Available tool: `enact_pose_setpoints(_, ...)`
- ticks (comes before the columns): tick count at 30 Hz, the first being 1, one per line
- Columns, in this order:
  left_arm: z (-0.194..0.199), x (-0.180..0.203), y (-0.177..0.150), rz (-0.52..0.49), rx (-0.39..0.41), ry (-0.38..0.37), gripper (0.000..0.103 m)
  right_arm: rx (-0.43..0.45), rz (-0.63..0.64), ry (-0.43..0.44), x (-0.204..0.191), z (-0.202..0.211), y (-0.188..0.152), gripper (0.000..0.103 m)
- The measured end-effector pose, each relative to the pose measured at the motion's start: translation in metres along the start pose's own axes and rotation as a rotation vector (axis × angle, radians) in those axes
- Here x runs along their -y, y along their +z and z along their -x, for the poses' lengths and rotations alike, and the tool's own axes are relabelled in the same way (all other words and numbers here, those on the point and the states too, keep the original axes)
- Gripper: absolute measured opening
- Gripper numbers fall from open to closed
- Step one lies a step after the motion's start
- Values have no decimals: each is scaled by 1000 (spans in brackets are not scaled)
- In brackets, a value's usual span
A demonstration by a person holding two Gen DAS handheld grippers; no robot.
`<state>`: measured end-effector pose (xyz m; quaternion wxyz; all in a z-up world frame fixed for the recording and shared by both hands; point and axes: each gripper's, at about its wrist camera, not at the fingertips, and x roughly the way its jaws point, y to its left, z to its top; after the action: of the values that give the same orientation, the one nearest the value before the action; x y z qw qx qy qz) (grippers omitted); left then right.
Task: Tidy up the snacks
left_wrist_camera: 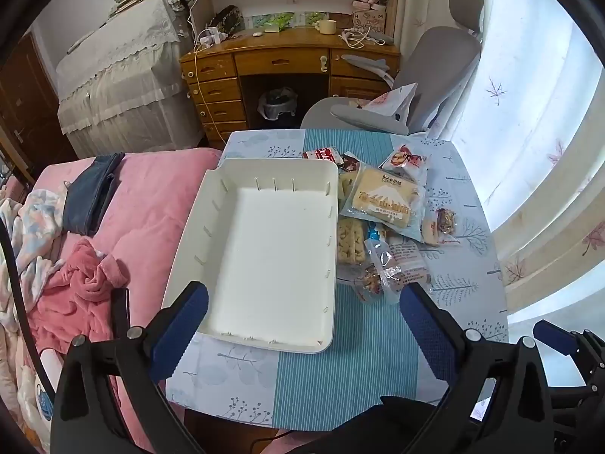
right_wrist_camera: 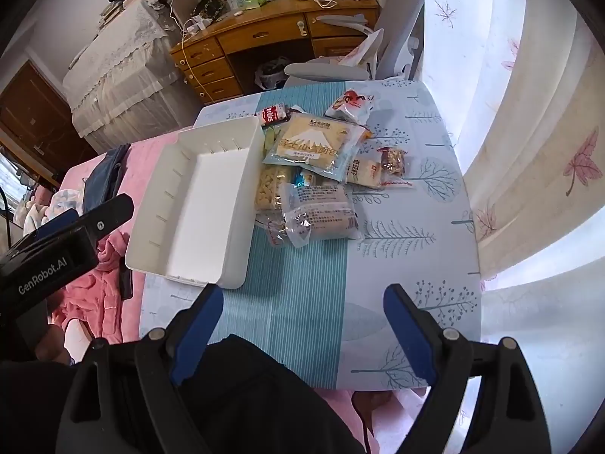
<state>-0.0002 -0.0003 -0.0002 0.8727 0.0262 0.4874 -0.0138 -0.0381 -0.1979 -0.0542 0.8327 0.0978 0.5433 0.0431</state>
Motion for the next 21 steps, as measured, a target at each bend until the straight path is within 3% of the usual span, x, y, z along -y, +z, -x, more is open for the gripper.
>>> enact_pose_setpoints(21,9,-1,1,-25,13,-19,101,20,81,-37,-10,4,5,88)
